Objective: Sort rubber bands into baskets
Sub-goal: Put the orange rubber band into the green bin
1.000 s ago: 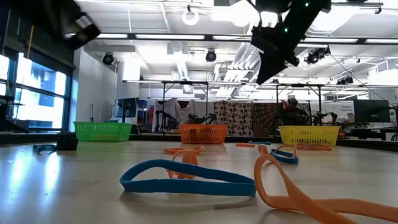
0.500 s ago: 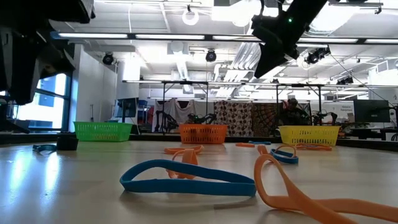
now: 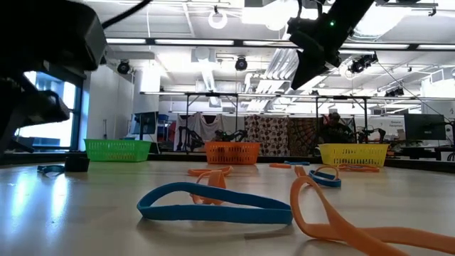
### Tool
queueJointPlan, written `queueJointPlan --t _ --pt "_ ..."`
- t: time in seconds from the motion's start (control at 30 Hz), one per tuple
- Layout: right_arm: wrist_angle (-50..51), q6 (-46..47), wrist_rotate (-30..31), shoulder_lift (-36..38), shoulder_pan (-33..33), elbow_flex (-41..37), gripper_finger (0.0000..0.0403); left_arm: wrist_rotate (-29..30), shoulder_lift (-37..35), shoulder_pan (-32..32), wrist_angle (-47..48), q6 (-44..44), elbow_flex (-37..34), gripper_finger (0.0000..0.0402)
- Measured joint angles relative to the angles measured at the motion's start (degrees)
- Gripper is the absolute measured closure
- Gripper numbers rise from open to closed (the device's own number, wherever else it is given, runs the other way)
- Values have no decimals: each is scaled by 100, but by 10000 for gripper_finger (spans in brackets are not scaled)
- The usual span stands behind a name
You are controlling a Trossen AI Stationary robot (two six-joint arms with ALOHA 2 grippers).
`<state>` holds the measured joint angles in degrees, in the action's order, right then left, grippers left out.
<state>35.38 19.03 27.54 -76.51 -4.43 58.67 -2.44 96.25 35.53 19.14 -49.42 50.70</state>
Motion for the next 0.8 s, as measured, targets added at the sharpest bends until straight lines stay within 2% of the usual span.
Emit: queueJointPlan --t 0.5,0.63,0.8 --pt "80 -494 -110 0 0 0 403 232 179 -182 163 -499 0 289" --pt "81 -647 -111 0 0 0 403 219 179 -181 187 -508 0 315" --pt "29 -752 -111 0 0 0 403 -268 179 -109 27 -599 -2 355"
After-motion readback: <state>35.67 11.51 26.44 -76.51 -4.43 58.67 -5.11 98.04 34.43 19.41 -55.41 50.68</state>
